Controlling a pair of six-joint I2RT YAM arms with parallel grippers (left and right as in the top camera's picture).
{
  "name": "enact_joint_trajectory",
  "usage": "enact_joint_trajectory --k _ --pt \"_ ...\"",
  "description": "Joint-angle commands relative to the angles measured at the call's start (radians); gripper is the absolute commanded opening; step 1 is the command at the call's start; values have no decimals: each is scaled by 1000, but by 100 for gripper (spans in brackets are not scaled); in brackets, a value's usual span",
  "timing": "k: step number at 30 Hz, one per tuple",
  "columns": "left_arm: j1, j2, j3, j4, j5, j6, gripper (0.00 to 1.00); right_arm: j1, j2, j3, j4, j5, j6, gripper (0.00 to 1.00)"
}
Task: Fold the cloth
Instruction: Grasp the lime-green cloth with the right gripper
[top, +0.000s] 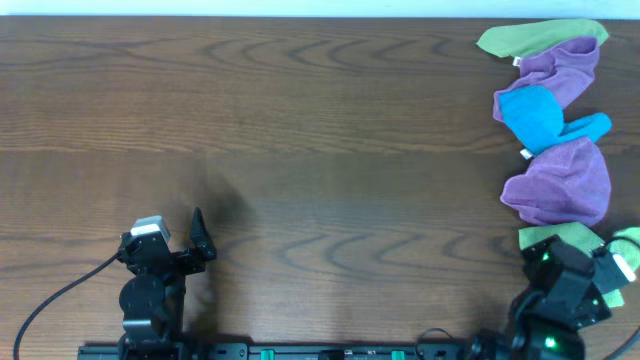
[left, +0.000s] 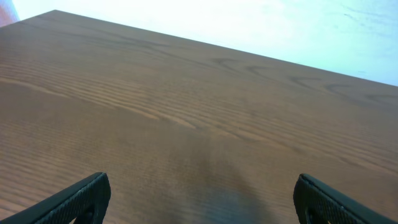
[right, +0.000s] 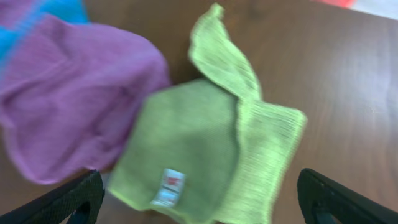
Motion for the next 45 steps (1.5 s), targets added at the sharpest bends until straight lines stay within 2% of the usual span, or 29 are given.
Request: enact_joint_trajectory --k 1,9,13,17,26,29,34,36,37,38,39,43,45 --pt "-3 -6 -26 -6 -3 15 95 -66 85 53 -28 11 50 99" --pt "-3 -5 -26 -6 -3 15 95 -338 342 74 -32 -140 57 99" --pt "-3 -5 -26 -6 -3 15 95 -441 443 79 30 -259 -35 99" --pt "-3 -5 -25 -6 -3 15 95 -459 492 79 139 -372 -162 99" --pt "-3 -5 -26 -6 -3 15 95 -460 528 79 330 -426 -163 99" --pt "-3 -5 -26 -6 -3 15 95 -459 597 79 367 -451 -167 94" --pt "-3 -5 -26 -6 -3 15 95 -459 717 79 398 -470 -166 79" --pt "-3 -5 -26 -6 -3 15 95 -460 743 79 407 -470 -166 59" --pt "-3 -5 -26 -6 -3 15 95 -459 746 80 409 -470 -166 46" --pt "-3 -5 -25 -6 -3 14 95 -459 745 80 410 -471 -166 29" --pt "-3 -5 -26 -6 -3 15 95 -459 745 82 413 -477 -166 21" --pt "-3 -5 -26 -6 -3 15 95 -459 745 107 399 -534 -166 4" --pt "-3 -5 -26 -6 -3 15 95 -457 745 133 386 -597 -166 1"
